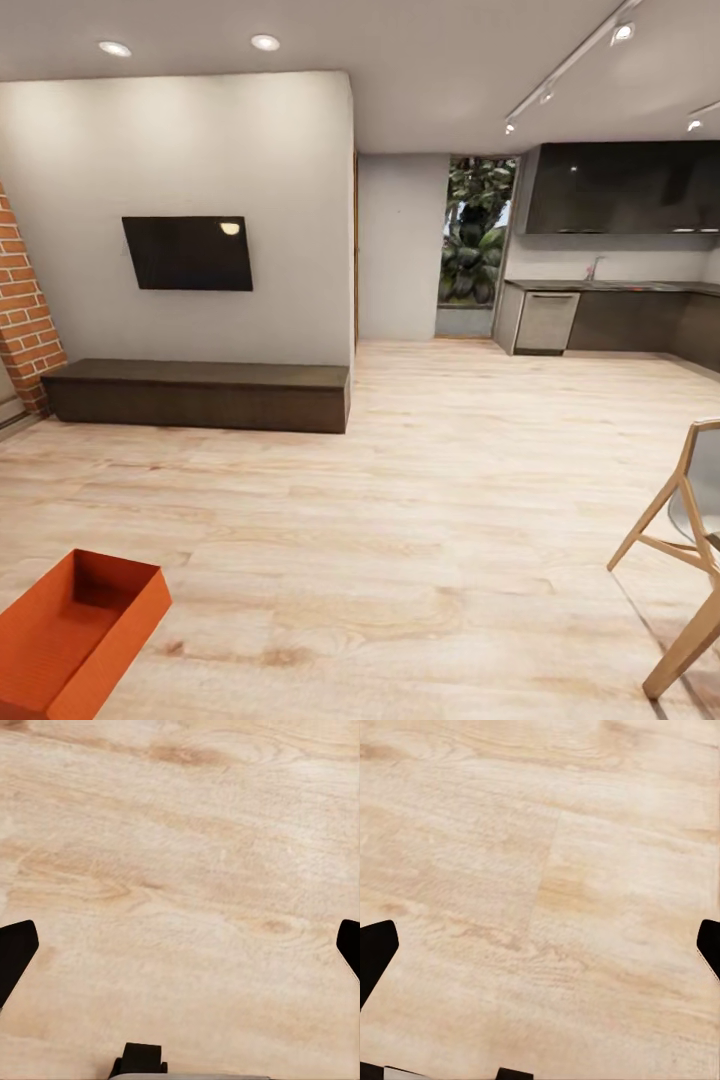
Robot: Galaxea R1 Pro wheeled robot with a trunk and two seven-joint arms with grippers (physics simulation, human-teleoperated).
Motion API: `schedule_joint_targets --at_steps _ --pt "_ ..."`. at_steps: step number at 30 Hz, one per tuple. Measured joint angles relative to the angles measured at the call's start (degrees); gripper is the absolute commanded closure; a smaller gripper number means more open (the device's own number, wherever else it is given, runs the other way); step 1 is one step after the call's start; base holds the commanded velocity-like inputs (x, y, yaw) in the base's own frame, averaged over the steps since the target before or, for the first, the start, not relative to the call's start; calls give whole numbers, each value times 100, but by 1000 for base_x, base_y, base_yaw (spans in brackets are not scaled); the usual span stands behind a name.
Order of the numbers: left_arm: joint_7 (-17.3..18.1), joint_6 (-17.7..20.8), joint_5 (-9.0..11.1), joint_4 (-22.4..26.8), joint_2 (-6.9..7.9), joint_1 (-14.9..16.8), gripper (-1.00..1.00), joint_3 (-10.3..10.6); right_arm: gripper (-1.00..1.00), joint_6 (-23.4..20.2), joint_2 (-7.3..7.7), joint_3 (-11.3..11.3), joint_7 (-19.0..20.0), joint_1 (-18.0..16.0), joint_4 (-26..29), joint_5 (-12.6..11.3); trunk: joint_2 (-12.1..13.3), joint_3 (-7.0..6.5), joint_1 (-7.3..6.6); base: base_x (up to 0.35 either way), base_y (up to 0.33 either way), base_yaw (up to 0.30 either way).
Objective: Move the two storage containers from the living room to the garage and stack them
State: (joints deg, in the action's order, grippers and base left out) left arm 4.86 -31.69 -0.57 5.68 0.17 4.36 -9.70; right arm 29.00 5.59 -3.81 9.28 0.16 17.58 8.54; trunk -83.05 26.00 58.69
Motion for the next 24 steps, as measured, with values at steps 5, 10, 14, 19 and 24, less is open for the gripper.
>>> schedule_joint_targets --at_steps 5,10,14,19,24 --pt "0 0 0 0 -7 0 -100 -5 -100 2 -1 -6 0 0 0 6 0 0 0 327 0 0" --pt "0 0 0 0 -8 0 -100 -8 -100 1 1 -1 0 0 0 6 0 0 0 327 0 0" --pt "-3 0 0 0 -8 0 -100 -9 -100 8 1 3 0 0 6 20 0 0 0 326 0 0" --pt "-2 0 0 -1 -8 0 -100 -9 -100 9 2 1 0 0 8 19 0 0 0 326 0 0" --pt "-3 0 0 0 -8 0 -100 -9 -100 7 -2 1 0 0 5 -7 0 0 0 326 0 0"
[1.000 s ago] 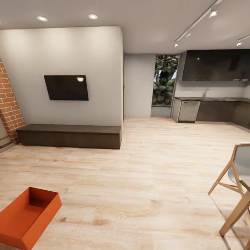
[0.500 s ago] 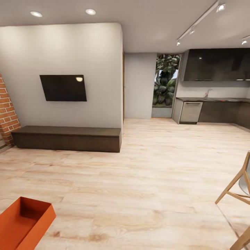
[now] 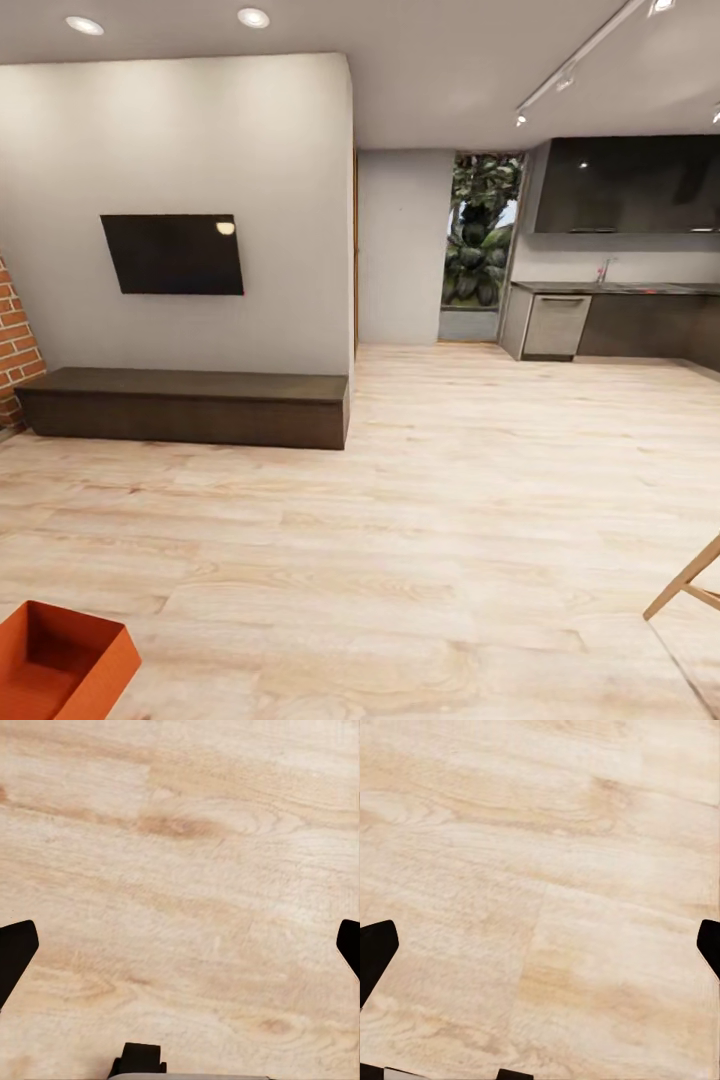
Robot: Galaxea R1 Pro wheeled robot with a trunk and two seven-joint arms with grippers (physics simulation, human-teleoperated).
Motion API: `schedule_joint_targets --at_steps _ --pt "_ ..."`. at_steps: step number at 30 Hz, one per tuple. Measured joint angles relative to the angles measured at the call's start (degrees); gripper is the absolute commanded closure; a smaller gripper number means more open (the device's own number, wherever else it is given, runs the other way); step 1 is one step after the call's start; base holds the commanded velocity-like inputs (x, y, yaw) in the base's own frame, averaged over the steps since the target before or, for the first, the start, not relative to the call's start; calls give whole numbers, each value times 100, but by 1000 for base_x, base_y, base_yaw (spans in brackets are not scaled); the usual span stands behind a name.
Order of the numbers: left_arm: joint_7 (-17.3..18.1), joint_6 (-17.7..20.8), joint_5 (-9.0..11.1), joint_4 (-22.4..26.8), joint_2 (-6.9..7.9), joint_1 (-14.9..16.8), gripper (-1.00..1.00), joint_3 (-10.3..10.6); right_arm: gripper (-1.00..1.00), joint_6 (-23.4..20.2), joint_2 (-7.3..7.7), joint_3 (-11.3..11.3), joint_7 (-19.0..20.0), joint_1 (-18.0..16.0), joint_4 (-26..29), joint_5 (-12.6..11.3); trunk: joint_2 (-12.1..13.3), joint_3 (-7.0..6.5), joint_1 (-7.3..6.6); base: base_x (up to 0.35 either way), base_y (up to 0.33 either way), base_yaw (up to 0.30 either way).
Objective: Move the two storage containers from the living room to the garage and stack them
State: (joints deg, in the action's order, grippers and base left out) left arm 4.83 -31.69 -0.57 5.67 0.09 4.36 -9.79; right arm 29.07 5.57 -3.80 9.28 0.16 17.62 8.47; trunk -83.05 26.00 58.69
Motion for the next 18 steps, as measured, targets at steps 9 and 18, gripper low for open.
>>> schedule_joint_targets --at_steps 9,18 --pt "-3 0 0 0 0 0 -100 0 -100 -5 0 0 0 0 -3 -4 0 0 0 326 0 0" --pt "-5 0 0 -1 0 0 -100 0 -100 -7 0 0 0 0 -4 -4 0 0 0 326 0 0"
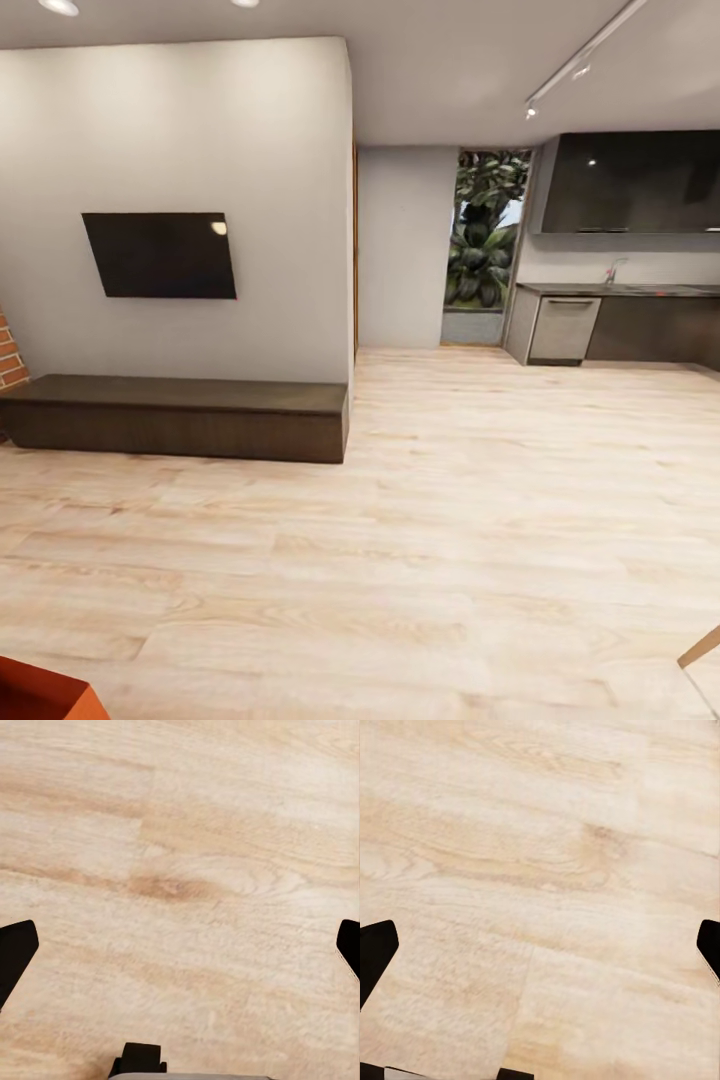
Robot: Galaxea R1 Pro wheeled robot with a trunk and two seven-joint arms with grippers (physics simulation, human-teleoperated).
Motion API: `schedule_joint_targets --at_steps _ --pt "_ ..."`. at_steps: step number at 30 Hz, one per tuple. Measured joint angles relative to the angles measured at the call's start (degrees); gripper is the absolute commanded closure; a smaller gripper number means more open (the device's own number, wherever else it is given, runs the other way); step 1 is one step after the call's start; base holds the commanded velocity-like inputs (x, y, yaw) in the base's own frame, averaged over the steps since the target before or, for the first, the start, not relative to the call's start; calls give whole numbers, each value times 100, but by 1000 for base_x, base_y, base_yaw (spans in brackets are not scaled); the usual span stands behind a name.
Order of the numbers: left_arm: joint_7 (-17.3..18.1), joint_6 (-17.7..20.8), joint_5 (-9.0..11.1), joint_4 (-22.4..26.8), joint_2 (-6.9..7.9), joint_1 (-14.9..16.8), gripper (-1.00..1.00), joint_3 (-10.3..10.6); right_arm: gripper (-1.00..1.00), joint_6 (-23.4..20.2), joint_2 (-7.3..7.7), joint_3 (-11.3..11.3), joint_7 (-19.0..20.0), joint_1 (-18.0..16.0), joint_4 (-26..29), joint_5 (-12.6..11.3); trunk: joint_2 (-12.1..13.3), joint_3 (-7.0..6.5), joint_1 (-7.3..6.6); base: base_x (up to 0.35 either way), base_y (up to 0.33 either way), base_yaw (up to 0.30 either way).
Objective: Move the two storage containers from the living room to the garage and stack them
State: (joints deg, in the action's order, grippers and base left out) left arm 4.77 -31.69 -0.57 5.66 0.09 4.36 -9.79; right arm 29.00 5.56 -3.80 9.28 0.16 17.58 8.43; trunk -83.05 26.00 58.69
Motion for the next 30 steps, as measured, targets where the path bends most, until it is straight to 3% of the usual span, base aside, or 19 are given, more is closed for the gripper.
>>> schedule_joint_targets --at_steps 30 --pt "0 0 0 1 0 0 -100 0 -100 0 0 -5 0 0 3 0 0 0 0 326 0 0"
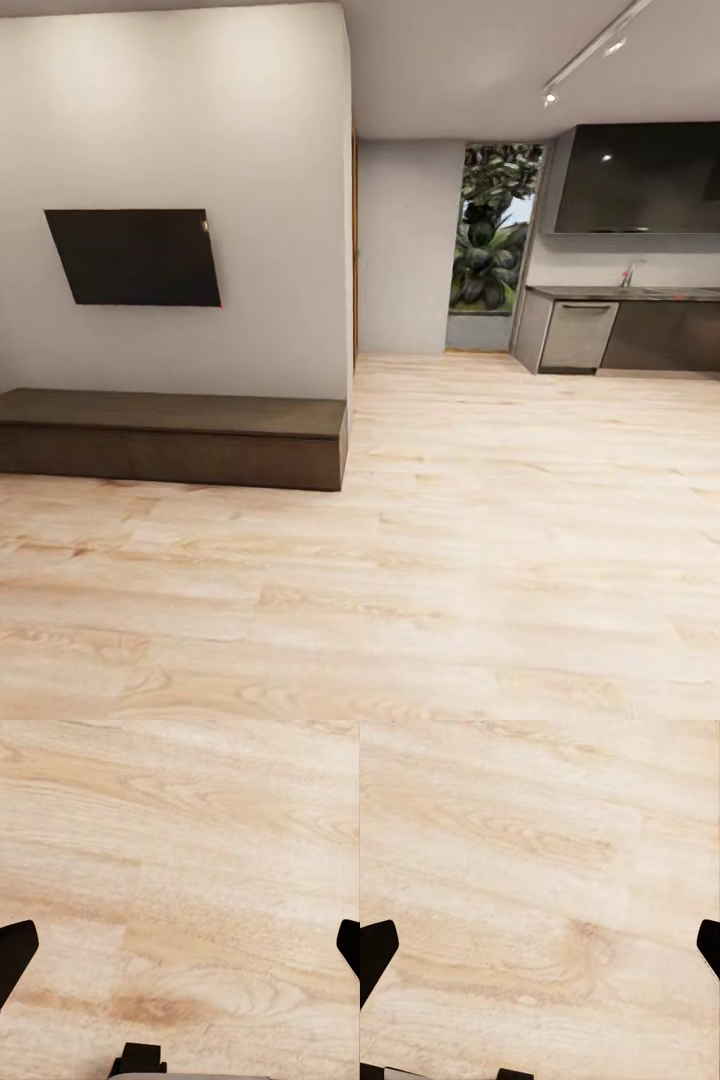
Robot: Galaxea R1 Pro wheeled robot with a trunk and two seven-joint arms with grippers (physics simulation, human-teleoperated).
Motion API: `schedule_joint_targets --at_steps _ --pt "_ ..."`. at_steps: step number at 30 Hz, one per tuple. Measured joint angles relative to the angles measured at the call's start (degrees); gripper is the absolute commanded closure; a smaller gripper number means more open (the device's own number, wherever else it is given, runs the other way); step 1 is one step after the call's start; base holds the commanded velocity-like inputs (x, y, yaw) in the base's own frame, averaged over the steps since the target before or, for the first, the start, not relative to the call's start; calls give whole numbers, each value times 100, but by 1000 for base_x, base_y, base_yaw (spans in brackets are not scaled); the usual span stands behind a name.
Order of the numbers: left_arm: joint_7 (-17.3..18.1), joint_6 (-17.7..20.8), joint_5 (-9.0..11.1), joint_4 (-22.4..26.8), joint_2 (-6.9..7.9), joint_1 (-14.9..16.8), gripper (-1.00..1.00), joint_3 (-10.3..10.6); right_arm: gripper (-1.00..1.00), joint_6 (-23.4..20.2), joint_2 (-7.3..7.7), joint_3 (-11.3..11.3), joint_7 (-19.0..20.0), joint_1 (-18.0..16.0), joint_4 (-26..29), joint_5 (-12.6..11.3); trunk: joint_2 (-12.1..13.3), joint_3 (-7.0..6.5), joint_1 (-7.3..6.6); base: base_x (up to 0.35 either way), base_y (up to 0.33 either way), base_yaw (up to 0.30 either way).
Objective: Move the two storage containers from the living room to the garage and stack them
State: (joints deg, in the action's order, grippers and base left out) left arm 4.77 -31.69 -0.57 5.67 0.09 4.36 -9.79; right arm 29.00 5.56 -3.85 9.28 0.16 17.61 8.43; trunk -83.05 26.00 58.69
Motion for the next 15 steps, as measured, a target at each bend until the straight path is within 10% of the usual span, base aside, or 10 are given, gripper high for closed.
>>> schedule_joint_targets --at_steps 15 --pt "0 0 0 2 0 -2 -100 0 -100 -2 0 1 1 0 -1 9 0 0 0 326 0 183"
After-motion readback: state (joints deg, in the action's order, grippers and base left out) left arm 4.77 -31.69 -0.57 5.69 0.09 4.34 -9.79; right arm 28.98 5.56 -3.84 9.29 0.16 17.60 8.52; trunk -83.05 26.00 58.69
